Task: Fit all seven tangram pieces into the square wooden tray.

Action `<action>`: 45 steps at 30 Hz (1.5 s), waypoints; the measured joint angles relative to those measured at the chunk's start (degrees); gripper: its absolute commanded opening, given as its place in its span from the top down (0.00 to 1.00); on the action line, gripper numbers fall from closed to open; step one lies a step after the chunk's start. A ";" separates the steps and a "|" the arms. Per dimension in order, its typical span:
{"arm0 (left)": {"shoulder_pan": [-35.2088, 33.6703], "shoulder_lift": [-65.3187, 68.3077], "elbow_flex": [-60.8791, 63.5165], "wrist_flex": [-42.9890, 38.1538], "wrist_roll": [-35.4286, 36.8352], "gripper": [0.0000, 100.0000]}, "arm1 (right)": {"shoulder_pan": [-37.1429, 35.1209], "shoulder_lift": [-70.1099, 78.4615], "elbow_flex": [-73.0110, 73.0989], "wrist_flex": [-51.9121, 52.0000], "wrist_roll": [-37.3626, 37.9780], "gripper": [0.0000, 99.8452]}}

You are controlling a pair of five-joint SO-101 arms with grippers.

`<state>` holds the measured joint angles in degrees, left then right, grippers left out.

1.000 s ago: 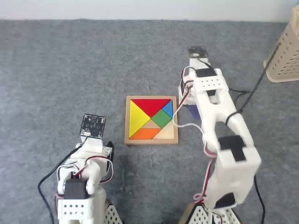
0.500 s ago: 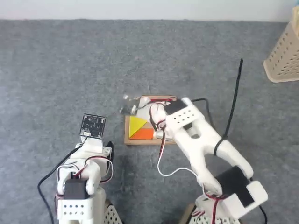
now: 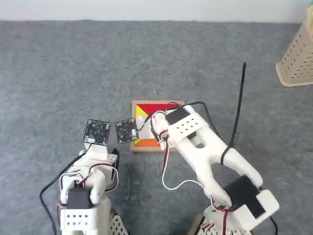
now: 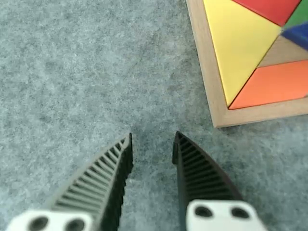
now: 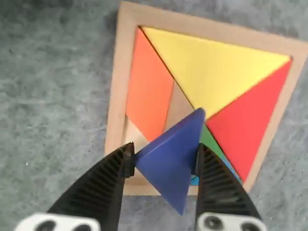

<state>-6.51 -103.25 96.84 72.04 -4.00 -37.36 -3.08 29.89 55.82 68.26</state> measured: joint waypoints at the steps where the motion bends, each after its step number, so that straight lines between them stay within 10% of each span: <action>1: 0.00 0.00 0.00 0.00 0.00 0.87 | 0.09 0.00 0.00 0.00 0.26 0.82; 13: 0.00 0.00 0.00 0.00 0.00 0.87 | 0.09 0.00 0.18 0.97 -3.87 0.72; 18: 0.00 0.00 0.00 0.00 0.00 0.87 | 0.09 0.00 0.18 2.20 -4.92 0.87; 21: 0.00 0.00 0.00 0.00 0.00 0.87 | 0.09 0.00 -0.09 4.13 -10.02 1.00; 34: 0.00 0.00 0.00 0.00 0.00 0.87 | 10.46 -1.41 -12.04 15.47 -44.48 0.99; 45: 0.00 0.00 0.00 0.00 0.00 0.87 | 4.22 -12.57 8.26 -8.53 -56.44 0.99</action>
<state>-6.51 -103.25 96.84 72.04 -4.00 -33.14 -15.65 38.15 47.30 11.82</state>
